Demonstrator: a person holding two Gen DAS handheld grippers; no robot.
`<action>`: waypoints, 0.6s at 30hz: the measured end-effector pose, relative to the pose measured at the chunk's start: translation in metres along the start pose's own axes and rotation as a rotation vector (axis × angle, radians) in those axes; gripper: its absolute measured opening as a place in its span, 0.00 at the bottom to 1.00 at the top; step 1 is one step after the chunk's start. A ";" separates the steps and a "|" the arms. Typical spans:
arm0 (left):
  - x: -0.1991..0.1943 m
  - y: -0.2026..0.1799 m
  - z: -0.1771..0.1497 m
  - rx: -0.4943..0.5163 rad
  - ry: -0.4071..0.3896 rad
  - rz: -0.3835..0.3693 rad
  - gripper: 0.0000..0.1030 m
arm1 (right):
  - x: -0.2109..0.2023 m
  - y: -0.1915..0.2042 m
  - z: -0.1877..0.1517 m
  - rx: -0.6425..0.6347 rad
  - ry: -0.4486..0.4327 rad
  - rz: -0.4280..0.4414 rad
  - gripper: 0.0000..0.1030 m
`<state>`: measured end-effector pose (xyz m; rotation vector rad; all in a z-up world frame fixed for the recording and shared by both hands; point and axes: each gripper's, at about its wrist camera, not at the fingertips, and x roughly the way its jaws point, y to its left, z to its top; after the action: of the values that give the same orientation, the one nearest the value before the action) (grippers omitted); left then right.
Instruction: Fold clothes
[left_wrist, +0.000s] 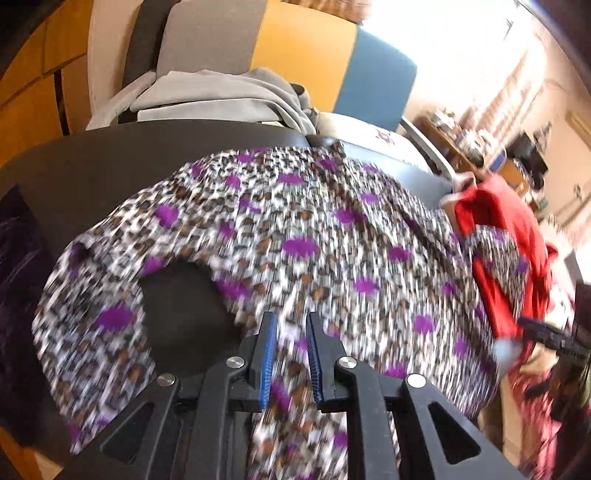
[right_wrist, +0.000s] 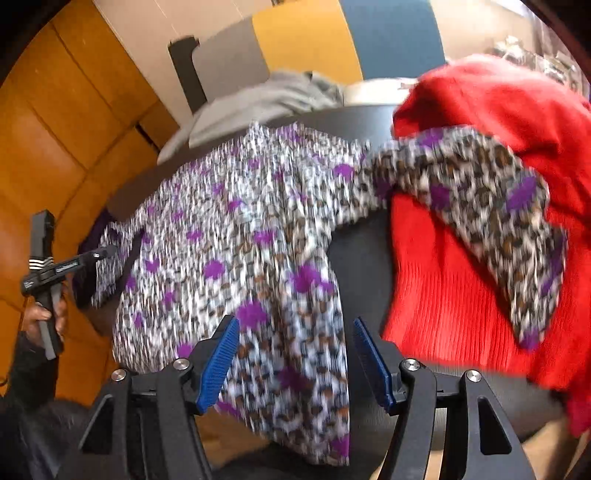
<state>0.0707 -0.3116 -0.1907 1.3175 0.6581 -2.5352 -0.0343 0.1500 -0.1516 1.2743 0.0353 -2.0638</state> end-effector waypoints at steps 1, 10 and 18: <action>0.007 0.004 0.009 -0.019 -0.004 0.000 0.15 | 0.006 0.007 0.009 -0.005 -0.018 0.013 0.63; 0.065 0.042 0.077 -0.112 -0.025 0.053 0.16 | 0.121 0.027 0.135 -0.006 -0.035 0.086 0.63; 0.104 0.078 0.102 -0.051 -0.034 0.249 0.19 | 0.235 0.000 0.214 0.051 0.029 -0.066 0.63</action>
<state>-0.0335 -0.4270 -0.2472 1.2508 0.5131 -2.3210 -0.2631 -0.0566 -0.2280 1.3508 0.0386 -2.1141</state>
